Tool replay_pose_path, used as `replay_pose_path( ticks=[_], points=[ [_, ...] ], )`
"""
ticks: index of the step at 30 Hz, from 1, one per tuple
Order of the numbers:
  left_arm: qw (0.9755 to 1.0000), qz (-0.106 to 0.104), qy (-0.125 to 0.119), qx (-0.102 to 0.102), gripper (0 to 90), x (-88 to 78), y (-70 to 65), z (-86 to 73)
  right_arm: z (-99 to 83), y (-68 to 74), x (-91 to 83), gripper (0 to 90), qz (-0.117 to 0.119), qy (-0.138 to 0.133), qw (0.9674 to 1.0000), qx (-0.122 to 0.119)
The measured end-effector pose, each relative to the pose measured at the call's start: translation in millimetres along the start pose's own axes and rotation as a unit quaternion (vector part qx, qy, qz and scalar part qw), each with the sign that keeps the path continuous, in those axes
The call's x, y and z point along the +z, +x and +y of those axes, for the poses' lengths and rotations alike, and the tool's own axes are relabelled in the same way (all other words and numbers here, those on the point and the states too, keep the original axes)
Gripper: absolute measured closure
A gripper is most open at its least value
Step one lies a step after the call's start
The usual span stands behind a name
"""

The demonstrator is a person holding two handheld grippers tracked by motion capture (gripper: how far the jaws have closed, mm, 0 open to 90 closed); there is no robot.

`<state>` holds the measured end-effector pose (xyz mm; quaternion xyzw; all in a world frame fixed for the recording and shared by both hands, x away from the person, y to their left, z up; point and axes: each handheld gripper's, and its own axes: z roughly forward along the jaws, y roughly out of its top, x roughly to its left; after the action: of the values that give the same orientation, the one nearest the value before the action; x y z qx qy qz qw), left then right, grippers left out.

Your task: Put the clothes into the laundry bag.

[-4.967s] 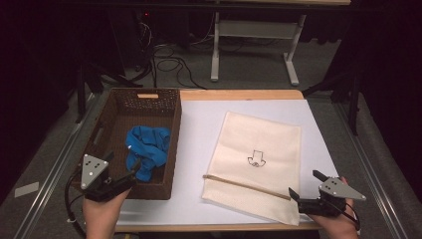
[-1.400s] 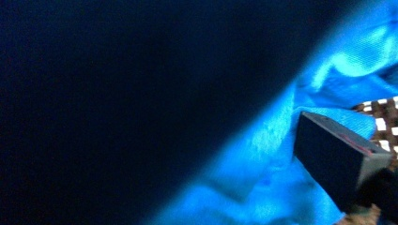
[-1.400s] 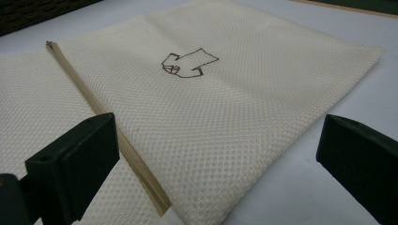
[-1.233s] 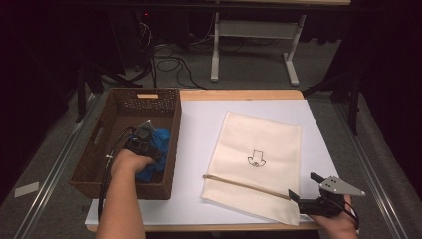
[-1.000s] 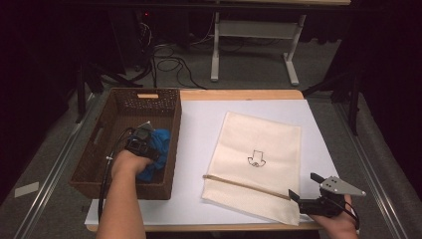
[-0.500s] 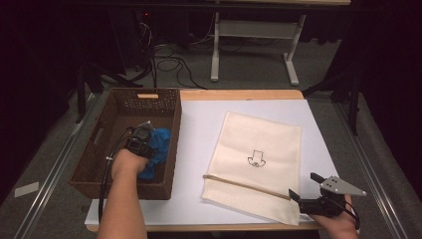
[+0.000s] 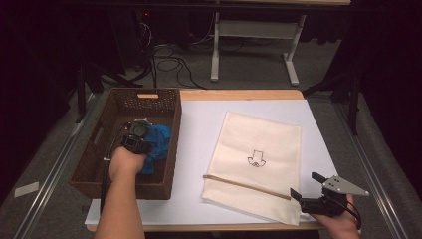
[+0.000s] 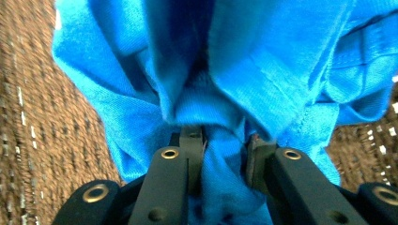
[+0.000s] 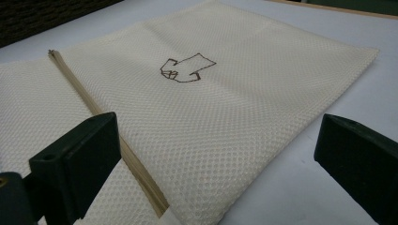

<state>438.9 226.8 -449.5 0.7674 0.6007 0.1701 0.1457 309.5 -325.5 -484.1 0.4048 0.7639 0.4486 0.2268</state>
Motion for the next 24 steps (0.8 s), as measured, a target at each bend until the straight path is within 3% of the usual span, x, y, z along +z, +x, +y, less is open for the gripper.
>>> replay_pose_path(
  ticks=[4,8,12,16,22,24],
  points=[
    [0.9991,-0.003,-0.042,-0.005,74.4,-14.3,0.6,-3.0,0.5,0.0,-0.8,1.4,0.001,-0.003,1.0,-0.001],
    [0.9953,-0.002,-0.096,-0.009,74.4,-29.2,1.4,-9.4,0.8,0.1,0.1,1.4,0.003,-0.002,1.0,-0.004],
    [0.9889,-0.003,-0.147,-0.02,74.4,-37.8,3.0,-17.1,0.8,0.5,0.8,1.5,0.004,-0.003,1.0,-0.006],
    [0.9795,-0.005,-0.2,-0.025,74.3,-44.1,3.6,-24.6,0.4,0.7,-0.1,1.7,0.003,-0.002,1.0,-0.003],
    [0.9694,0.003,-0.245,-0.015,74.2,-49.0,0.6,-31.9,0.0,-0.5,0.0,1.8,0.003,-0.004,1.0,-0.001],
    [0.9658,0.007,-0.258,-0.021,74.2,-49.9,0.7,-34.2,-0.3,-0.2,0.5,1.7,0.002,-0.004,1.0,-0.001]
  ],
)
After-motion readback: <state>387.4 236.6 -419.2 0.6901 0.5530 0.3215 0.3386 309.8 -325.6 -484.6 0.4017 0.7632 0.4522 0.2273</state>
